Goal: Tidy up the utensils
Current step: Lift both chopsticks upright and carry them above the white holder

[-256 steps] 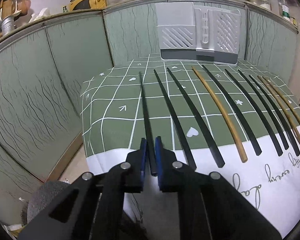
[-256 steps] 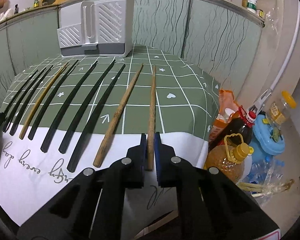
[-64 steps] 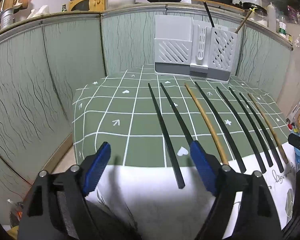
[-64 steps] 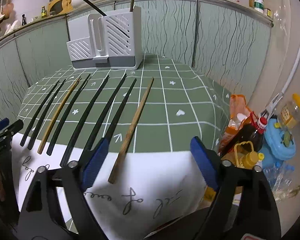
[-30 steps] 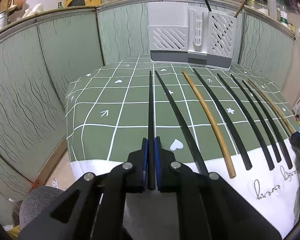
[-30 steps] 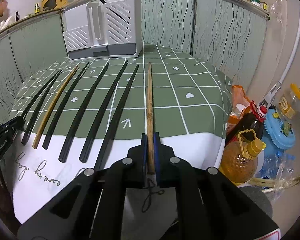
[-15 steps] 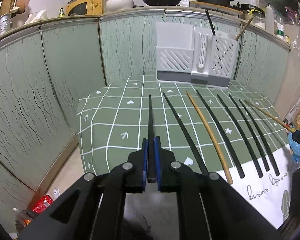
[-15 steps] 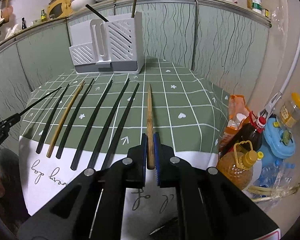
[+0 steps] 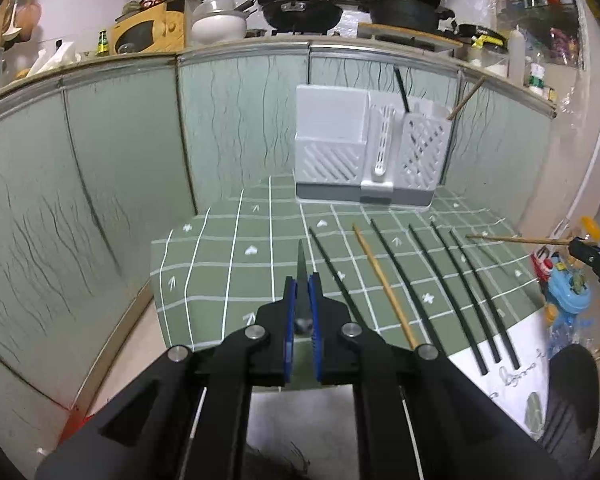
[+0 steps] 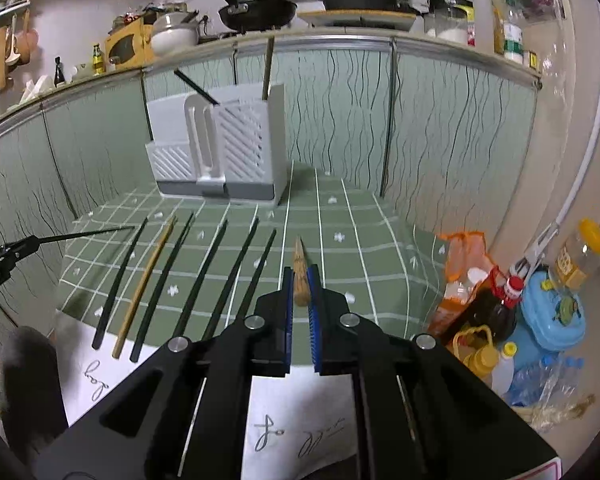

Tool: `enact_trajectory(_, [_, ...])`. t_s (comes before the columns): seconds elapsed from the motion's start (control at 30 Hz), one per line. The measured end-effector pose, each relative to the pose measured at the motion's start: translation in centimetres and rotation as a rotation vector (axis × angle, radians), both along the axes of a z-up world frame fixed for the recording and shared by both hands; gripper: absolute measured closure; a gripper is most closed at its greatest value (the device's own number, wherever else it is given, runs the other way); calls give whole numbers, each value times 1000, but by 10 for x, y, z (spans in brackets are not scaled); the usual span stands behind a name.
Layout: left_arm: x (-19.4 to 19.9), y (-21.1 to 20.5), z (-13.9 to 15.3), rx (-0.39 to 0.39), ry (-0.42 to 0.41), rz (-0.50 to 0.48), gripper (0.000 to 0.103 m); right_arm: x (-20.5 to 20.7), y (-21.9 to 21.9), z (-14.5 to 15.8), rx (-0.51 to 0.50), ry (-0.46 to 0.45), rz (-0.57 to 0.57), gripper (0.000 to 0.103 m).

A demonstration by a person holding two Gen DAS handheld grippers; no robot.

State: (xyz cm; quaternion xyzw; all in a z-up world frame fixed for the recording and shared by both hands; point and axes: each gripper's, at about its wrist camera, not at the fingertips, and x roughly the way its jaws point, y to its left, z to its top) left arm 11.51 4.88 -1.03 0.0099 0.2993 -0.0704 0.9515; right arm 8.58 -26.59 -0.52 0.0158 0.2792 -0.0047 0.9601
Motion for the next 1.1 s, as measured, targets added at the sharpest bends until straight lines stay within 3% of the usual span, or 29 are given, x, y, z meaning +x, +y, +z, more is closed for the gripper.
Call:
enact_trajectory(0.37, [3, 13, 47, -37, -78, -50, 95, 7, -9, 46, 5, -83, 21, 97])
enact_trajectory(1.1, [12, 8, 84, -62, -114, -126, 95, 15, -13, 85, 23, -120, 84, 97])
